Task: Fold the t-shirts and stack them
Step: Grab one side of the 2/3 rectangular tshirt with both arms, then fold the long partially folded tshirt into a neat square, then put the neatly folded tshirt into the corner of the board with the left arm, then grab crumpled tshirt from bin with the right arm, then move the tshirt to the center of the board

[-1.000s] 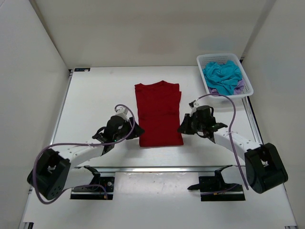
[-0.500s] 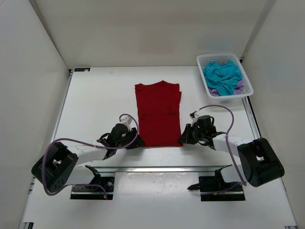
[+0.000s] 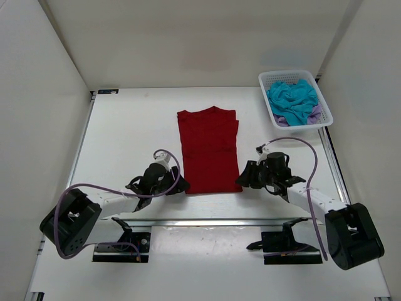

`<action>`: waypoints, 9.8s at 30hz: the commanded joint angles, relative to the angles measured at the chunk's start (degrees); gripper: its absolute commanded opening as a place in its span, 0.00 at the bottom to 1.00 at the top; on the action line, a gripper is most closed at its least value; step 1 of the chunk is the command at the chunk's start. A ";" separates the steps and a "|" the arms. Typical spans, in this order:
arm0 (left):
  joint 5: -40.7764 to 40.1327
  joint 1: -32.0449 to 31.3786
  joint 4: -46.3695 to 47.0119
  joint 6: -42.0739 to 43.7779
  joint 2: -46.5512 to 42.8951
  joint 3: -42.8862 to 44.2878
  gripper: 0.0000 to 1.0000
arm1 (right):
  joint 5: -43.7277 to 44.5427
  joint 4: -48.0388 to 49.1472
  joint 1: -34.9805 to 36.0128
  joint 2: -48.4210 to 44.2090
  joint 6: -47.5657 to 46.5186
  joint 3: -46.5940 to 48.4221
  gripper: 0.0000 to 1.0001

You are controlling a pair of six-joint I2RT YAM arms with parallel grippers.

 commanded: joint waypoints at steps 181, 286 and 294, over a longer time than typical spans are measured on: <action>2.48 44.30 -13.18 3.17 20.56 41.85 0.66 | -1.74 -2.29 7.80 2.76 -0.43 14.70 0.00; -1.23 1.67 -15.41 12.34 -2.49 6.96 0.70 | -7.27 9.05 -9.78 19.90 6.50 42.76 0.00; 1.35 -0.36 -9.93 9.77 2.01 6.95 0.15 | -7.18 10.72 -10.92 17.52 6.60 38.45 0.00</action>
